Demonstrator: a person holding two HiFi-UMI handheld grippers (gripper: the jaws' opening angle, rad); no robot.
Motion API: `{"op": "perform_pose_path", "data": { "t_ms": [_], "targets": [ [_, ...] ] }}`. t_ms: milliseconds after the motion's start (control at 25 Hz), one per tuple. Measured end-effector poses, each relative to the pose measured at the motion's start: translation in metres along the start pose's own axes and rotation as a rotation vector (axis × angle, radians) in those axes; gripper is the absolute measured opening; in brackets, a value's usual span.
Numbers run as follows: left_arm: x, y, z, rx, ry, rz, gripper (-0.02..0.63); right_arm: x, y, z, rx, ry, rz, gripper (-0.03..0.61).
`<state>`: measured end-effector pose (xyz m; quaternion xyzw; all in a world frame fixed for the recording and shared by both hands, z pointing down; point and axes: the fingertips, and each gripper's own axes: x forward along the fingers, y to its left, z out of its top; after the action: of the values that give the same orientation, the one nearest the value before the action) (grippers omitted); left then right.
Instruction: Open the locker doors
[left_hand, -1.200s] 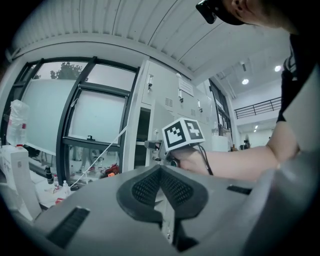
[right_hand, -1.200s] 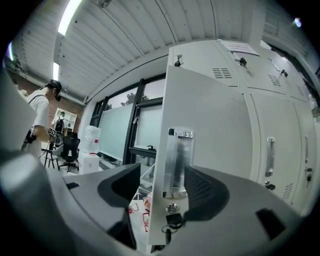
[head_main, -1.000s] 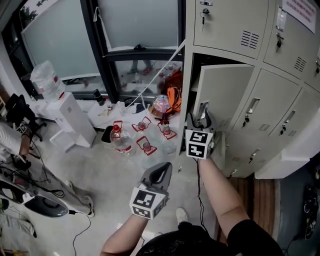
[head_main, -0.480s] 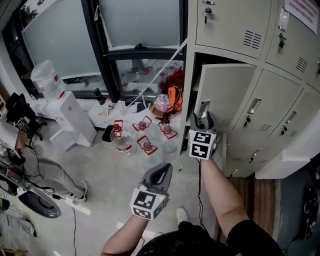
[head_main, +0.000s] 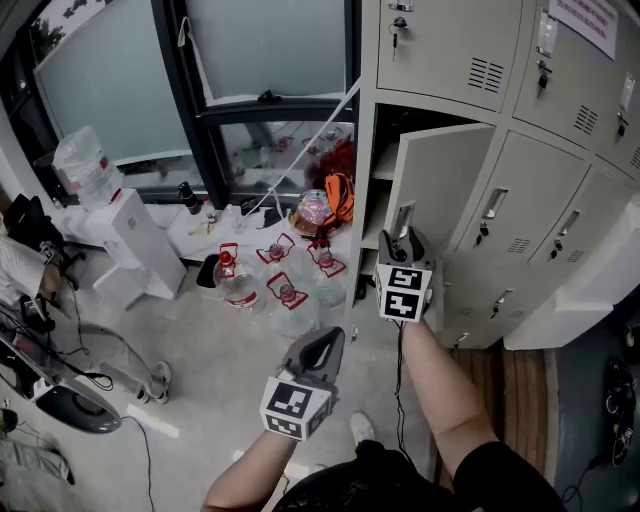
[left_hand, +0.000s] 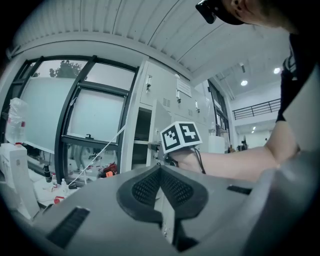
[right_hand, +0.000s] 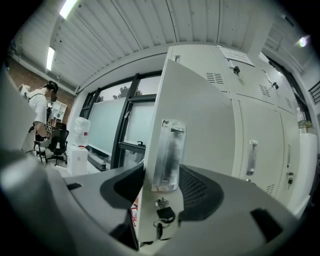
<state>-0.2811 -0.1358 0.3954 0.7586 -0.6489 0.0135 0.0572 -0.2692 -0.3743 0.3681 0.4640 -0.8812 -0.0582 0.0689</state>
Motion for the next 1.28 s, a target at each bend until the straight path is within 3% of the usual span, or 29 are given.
{"op": "perform_pose_path", "data": {
  "t_ms": [480,880,1040,1280],
  "targets": [
    [-0.028,-0.030,-0.004,0.010,0.008,-0.053,0.003,-0.051,-0.013,-0.008,-0.004,-0.008,-0.029,0.138],
    [-0.057,-0.061,-0.014,0.015,0.017,-0.112,0.003,-0.096,-0.040,-0.019,-0.013,0.019,-0.088,0.092],
    [-0.068,-0.074,-0.029,-0.005,0.066,-0.141,0.003,-0.112,-0.054,-0.021,-0.026,0.033,-0.117,0.081],
    [-0.072,-0.093,-0.025,-0.003,0.035,-0.164,0.003,-0.132,-0.078,-0.028,-0.034,0.059,-0.140,0.078]
  ]
}}
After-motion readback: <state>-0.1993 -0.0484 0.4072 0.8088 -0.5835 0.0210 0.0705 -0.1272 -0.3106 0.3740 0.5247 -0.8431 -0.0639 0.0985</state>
